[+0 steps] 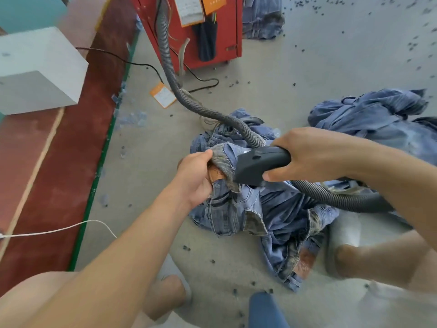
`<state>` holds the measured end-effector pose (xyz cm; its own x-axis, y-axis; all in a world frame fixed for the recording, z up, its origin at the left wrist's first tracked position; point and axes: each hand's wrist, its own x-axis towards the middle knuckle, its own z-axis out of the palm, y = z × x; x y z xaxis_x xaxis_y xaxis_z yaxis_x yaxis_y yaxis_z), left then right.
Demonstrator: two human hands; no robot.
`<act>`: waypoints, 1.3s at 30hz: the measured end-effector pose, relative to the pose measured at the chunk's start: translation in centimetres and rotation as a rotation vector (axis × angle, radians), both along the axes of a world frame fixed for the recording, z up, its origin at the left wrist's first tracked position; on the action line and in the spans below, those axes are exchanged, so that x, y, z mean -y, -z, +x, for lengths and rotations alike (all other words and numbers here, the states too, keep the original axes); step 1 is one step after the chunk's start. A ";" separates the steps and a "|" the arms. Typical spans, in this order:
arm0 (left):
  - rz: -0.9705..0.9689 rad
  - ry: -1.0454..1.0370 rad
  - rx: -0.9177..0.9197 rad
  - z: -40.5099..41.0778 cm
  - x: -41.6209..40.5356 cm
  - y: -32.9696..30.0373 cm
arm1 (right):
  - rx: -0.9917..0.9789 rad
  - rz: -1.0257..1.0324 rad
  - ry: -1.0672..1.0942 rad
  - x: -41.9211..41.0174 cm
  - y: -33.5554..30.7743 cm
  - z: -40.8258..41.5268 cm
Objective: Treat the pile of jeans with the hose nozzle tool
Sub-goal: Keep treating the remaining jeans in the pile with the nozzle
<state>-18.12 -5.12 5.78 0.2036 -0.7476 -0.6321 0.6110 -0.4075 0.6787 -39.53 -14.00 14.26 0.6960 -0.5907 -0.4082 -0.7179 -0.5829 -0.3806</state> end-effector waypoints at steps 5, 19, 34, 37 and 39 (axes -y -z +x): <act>0.062 -0.017 0.046 -1.0 0.0 0.8 | 0.143 -0.118 0.116 -0.1 1.1 2.4; 0.173 -0.229 -0.170 -0.6 0.8 -0.2 | 0.256 -0.083 0.072 1.1 1.5 0.8; 0.083 0.357 0.322 1.7 -0.8 0.0 | 0.069 -0.207 -0.166 1.1 1.8 -3.0; 0.016 0.323 0.259 1.4 -0.8 -0.5 | 0.047 -0.237 -0.222 0.4 1.9 -2.4; 0.004 0.313 0.290 0.8 -0.7 -0.8 | 0.073 -0.212 -0.252 -0.3 1.8 -1.6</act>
